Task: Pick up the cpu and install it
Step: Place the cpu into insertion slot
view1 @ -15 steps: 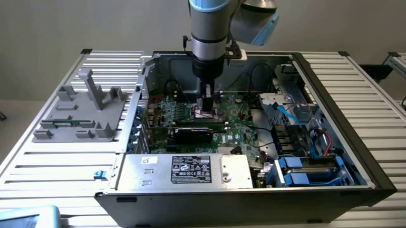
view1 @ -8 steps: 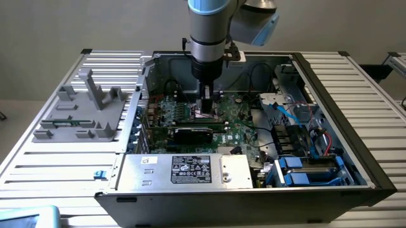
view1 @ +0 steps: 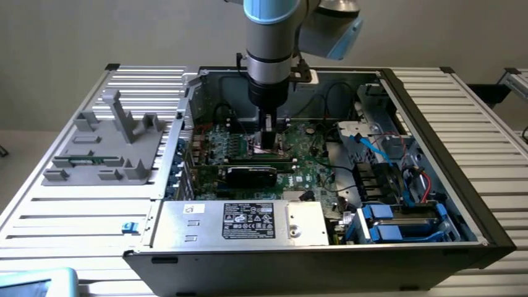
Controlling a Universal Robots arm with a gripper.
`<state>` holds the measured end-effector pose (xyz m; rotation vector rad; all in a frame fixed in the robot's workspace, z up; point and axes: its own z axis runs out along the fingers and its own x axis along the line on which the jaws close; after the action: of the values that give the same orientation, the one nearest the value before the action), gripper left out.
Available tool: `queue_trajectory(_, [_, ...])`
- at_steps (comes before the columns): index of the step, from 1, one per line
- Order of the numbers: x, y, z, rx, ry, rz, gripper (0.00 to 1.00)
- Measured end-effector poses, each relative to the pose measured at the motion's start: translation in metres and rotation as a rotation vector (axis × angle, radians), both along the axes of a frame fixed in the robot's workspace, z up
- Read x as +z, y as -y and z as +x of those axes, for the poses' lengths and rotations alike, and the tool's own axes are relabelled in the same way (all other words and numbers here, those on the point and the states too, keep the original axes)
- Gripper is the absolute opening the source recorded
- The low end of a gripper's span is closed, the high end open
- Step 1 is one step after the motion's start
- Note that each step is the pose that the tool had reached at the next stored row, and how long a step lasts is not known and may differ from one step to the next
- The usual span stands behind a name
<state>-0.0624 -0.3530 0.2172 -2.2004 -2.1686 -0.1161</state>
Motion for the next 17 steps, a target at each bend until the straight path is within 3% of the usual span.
queue_trajectory(17, [-0.0069,0.0002,-0.0019,-0.009,-0.0021,0.0003,0.55])
